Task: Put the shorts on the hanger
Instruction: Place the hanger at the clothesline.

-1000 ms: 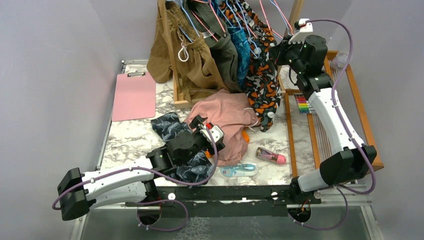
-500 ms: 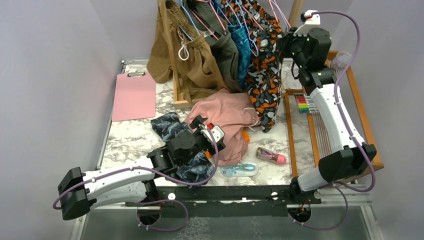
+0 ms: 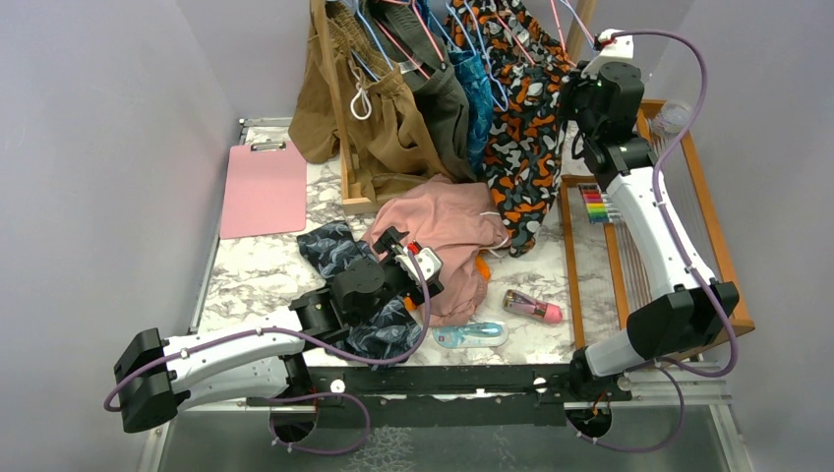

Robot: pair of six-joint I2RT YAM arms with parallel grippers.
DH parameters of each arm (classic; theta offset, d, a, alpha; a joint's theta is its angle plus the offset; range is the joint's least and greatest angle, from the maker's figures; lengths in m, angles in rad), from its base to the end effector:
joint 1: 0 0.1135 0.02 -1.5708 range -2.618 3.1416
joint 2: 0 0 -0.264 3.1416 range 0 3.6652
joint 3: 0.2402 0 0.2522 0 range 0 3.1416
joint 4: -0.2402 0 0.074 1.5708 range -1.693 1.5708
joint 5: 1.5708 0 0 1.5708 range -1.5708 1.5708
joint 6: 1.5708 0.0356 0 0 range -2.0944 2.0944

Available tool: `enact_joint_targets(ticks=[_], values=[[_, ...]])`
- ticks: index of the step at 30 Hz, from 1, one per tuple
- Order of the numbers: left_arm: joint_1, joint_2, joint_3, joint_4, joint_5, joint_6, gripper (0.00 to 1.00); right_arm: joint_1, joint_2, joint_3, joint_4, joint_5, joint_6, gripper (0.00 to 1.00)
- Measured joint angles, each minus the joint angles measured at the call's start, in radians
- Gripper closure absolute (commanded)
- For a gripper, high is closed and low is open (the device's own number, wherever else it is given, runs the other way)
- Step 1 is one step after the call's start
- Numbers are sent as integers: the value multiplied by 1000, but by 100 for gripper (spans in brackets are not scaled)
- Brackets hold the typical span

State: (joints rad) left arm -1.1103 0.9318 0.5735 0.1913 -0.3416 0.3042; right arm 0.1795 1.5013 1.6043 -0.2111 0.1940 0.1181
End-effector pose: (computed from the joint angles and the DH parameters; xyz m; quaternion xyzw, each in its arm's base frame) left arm 0.1080 -0.1909 0.2778 0.4055 0.6433 -0.1302 0.6362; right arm 0.3431 0.0553 0.4500 0.0419 0.7424 0.0273 0.6681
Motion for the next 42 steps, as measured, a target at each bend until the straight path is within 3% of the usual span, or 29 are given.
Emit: enact_joint_targets(ticks=[15, 22, 31, 42], values=[[0, 0, 0, 0, 0, 0, 1, -4, -75, -97, 9, 79, -27, 99], [0, 0, 0, 0, 0, -1, 1, -10, -102, -126, 38, 12, 8, 73], [0, 0, 0, 0, 1, -1, 1, -19, -117, -102, 33, -100, 33, 99], [0, 0, 0, 0, 1, -1, 1, -18, -109, -103, 42, -227, 38, 99]])
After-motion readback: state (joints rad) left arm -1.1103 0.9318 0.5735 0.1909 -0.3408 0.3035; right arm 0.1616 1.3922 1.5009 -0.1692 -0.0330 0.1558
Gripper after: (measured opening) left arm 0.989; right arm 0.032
